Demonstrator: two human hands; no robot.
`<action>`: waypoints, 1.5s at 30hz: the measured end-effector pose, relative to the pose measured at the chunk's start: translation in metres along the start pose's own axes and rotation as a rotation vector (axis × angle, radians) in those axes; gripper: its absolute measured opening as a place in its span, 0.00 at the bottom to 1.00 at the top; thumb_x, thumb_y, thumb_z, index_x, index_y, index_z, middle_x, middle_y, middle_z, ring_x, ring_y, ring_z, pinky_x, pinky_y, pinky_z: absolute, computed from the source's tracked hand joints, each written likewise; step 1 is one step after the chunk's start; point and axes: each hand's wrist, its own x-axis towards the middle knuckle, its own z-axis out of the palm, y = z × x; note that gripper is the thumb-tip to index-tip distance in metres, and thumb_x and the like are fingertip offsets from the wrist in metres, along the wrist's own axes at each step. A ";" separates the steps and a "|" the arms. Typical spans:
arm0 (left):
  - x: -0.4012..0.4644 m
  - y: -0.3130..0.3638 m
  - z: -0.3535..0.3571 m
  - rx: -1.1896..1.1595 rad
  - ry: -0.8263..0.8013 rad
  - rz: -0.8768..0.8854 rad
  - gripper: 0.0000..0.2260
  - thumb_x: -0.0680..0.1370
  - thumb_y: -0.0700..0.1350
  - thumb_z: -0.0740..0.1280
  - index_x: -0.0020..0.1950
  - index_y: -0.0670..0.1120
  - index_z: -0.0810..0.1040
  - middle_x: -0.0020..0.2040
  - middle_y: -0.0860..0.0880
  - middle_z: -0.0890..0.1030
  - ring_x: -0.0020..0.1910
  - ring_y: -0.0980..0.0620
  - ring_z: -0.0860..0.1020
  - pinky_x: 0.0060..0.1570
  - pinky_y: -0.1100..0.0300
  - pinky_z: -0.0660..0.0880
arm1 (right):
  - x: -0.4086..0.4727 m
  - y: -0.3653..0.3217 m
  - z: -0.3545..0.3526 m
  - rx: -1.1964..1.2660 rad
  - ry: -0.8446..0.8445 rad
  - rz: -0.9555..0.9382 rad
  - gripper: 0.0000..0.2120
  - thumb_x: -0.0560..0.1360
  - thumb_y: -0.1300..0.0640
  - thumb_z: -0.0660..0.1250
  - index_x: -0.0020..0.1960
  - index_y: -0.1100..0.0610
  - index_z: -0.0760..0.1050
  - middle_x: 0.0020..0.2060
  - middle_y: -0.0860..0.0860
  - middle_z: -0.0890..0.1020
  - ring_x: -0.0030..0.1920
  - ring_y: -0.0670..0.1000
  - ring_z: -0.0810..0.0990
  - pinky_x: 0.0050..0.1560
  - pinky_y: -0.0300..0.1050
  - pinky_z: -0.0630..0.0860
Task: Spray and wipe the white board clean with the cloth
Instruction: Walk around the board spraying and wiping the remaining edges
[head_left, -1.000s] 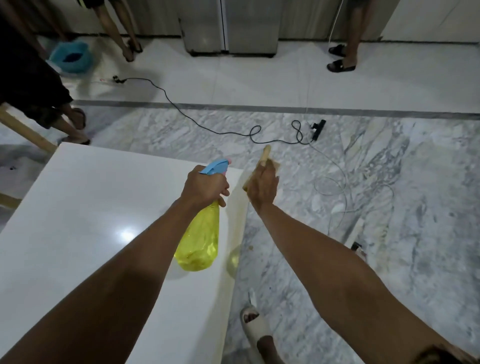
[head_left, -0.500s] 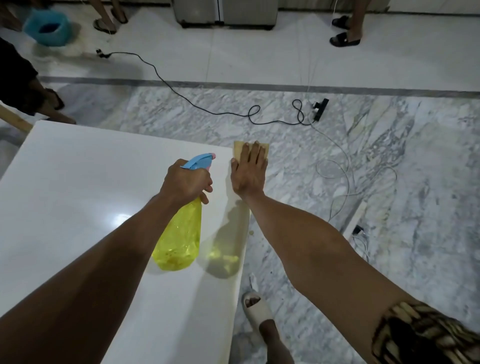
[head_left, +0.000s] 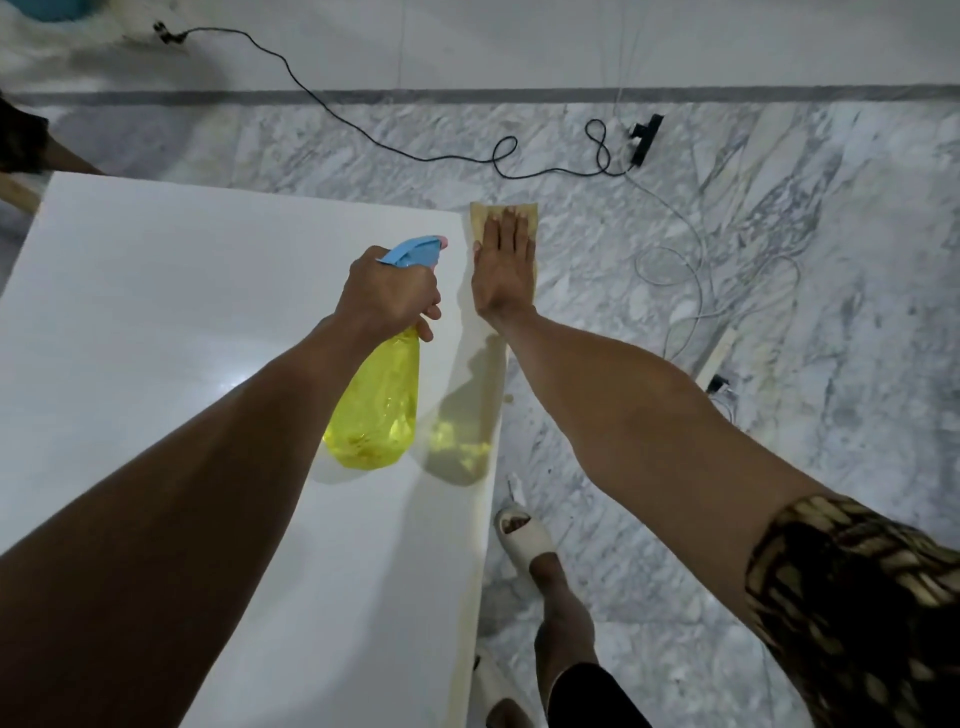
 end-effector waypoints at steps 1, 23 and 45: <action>-0.002 -0.001 0.001 0.003 -0.004 0.002 0.17 0.82 0.36 0.63 0.61 0.55 0.83 0.43 0.39 0.81 0.35 0.47 0.83 0.26 0.59 0.78 | -0.001 0.001 0.000 0.014 -0.003 -0.002 0.25 0.85 0.54 0.45 0.80 0.61 0.47 0.80 0.59 0.47 0.80 0.59 0.42 0.79 0.54 0.43; -0.074 -0.048 0.008 0.052 0.003 0.057 0.16 0.81 0.39 0.64 0.68 0.46 0.81 0.41 0.42 0.83 0.37 0.45 0.84 0.28 0.58 0.80 | -0.120 -0.001 0.025 -0.073 0.030 -0.085 0.25 0.85 0.54 0.44 0.80 0.63 0.47 0.79 0.62 0.48 0.80 0.60 0.44 0.79 0.54 0.38; -0.333 -0.256 0.004 0.013 0.020 -0.122 0.18 0.81 0.37 0.63 0.64 0.54 0.83 0.41 0.40 0.83 0.41 0.38 0.84 0.44 0.47 0.84 | -0.428 -0.016 0.063 -0.054 -0.043 -0.137 0.24 0.86 0.56 0.45 0.80 0.61 0.48 0.79 0.61 0.49 0.80 0.59 0.44 0.79 0.54 0.39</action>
